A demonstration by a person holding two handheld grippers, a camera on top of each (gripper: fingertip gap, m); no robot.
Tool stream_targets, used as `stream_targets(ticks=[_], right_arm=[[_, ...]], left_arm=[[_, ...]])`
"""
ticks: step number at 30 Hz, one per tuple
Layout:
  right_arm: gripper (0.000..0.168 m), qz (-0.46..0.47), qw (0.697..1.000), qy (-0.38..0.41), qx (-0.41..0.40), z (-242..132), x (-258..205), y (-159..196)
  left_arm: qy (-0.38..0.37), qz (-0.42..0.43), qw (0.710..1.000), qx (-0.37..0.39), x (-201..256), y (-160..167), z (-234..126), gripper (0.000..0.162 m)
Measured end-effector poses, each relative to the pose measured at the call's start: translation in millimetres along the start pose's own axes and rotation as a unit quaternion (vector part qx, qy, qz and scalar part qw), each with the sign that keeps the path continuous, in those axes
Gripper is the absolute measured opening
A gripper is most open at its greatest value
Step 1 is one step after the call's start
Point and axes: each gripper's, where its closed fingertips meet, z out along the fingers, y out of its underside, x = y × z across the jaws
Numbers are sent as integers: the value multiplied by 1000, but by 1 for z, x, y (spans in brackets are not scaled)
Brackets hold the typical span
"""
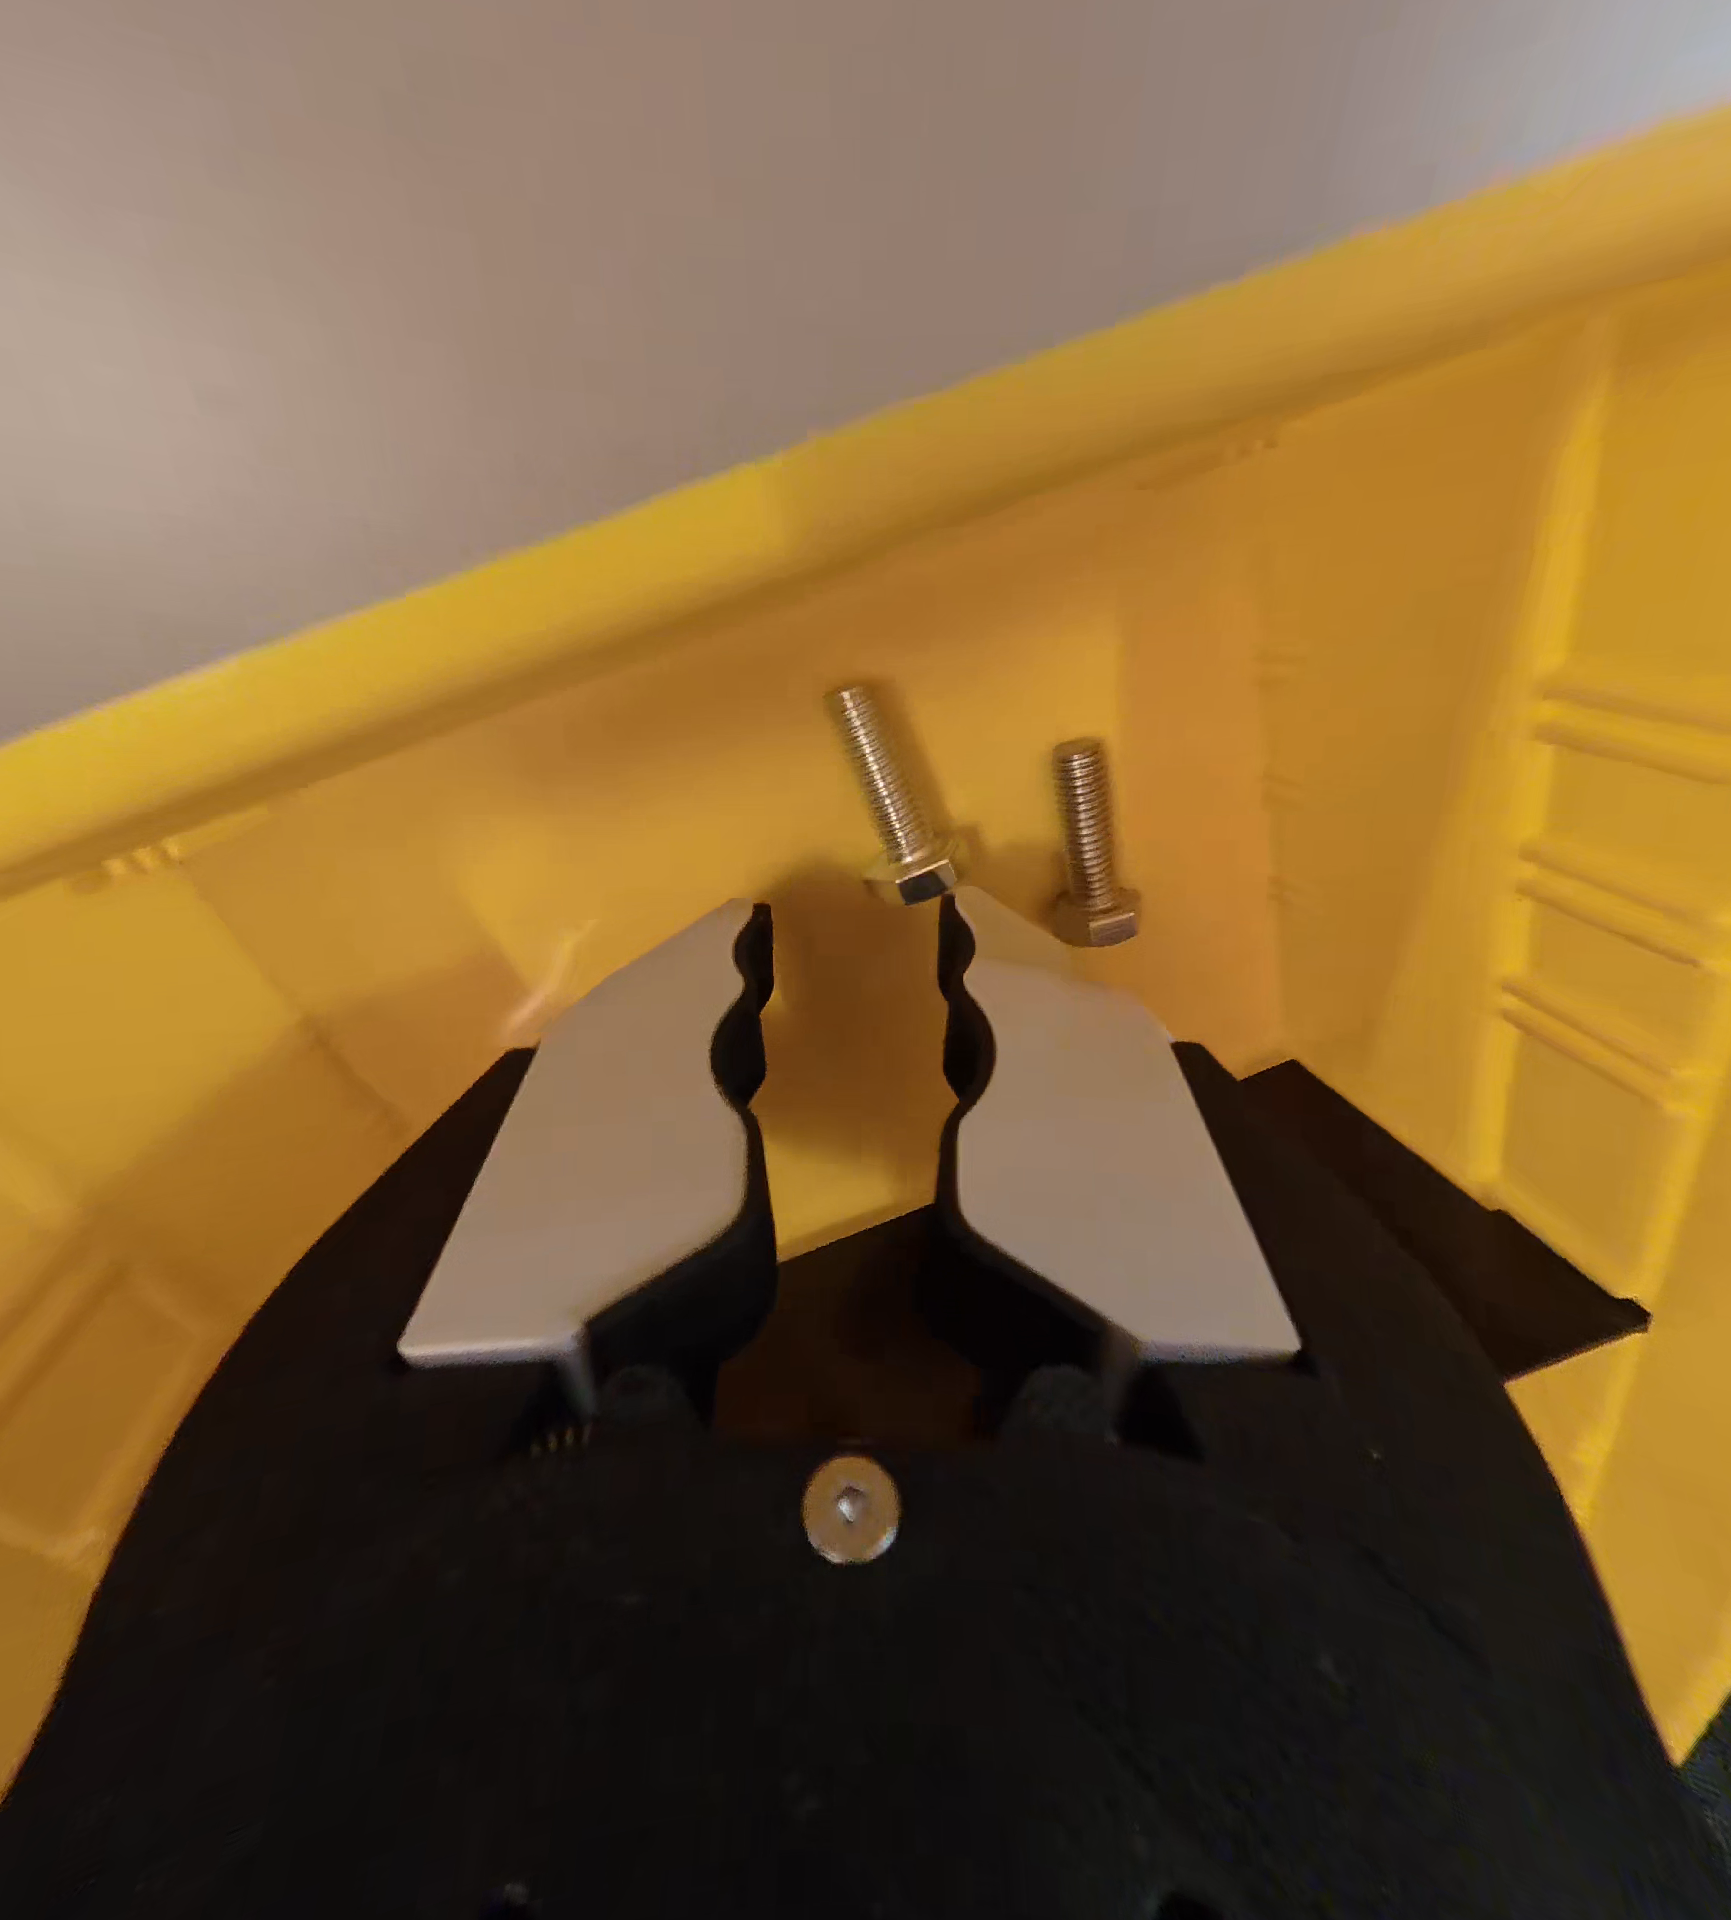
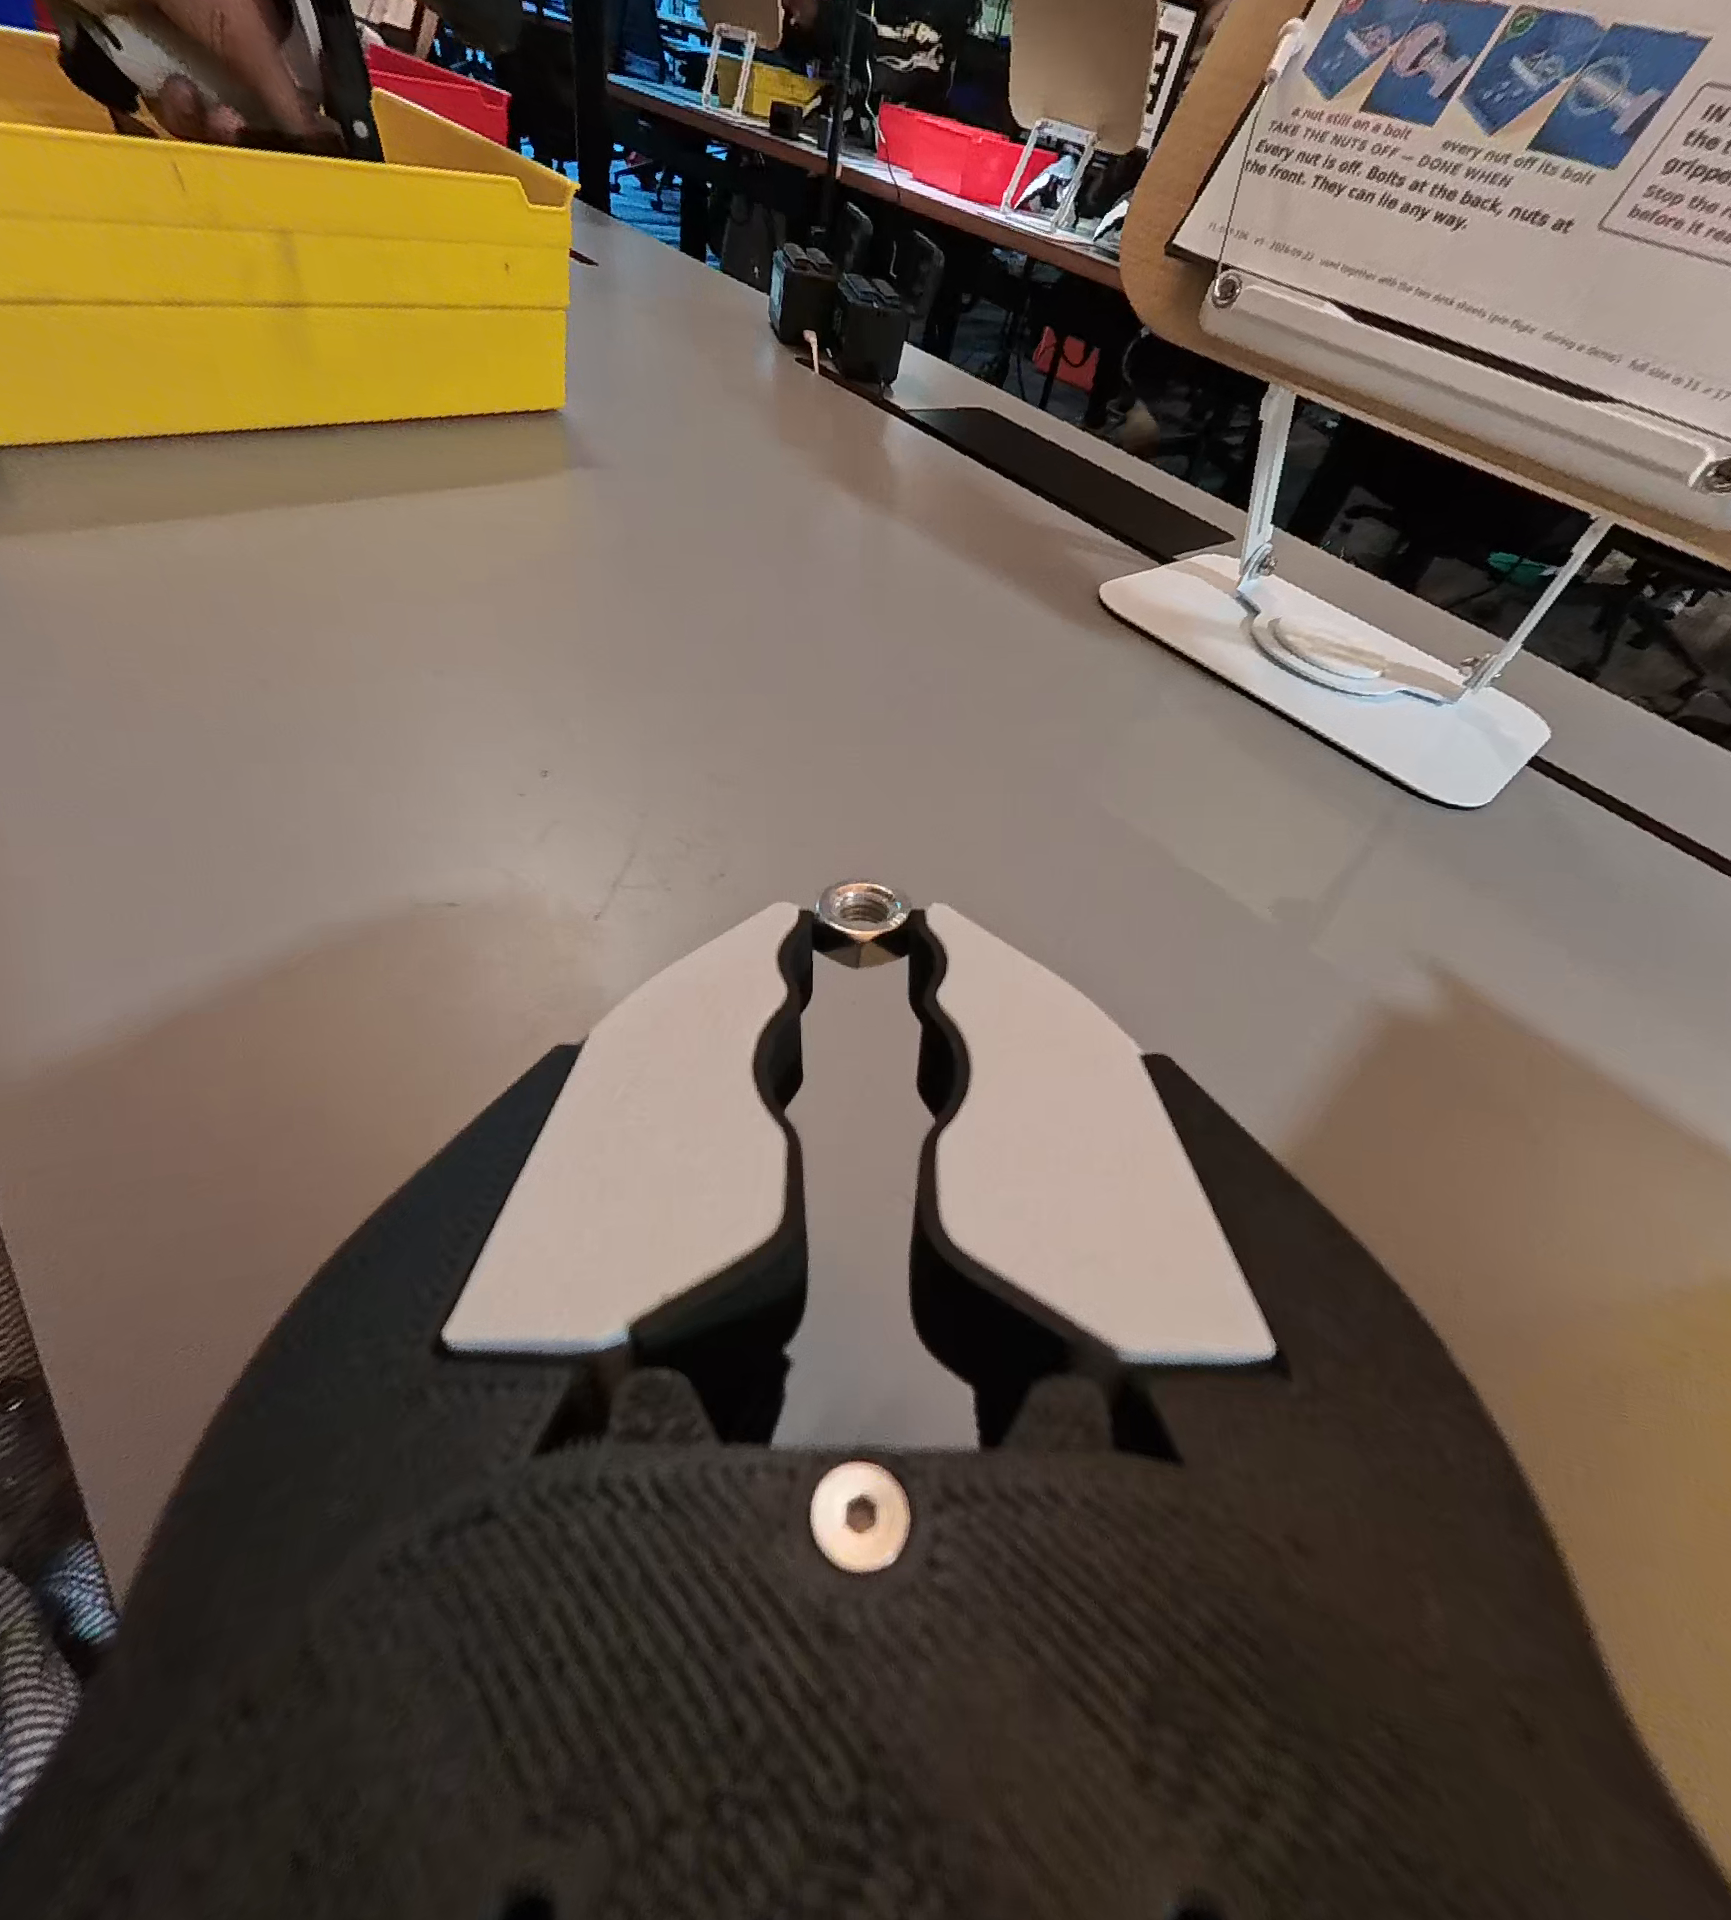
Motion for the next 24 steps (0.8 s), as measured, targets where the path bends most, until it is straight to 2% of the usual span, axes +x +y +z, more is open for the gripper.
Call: stream_targets(ticks=[3, 12, 15, 18, 22, 24], right_arm=[[18, 3, 1000, -1, -5, 1, 0, 1], [18, -1, 1000, -1, -10, 2, -1, 2], [18, -5, 1000, 0, -13, 3, -1, 3], [18, -9, 1000, 0, -13, 3, -2, 3], [18, -11, 1000, -2, -14, 3, -3, 3], [18, -11, 1000, -2, -14, 3, -3, 3]], left_arm=[[34, -20, 999, 10, 8, -5, 3, 32], [50, -53, 997, 20, 5, -13, 3, 36], [48, -56, 997, 17, 4, -12, 3, 32], [35, -50, 998, 8, 1, -9, 3, 18], [25, -46, 999, -1, -4, -4, 2, 18], [34, -46, 998, 4, -4, -5, -2, 23]])
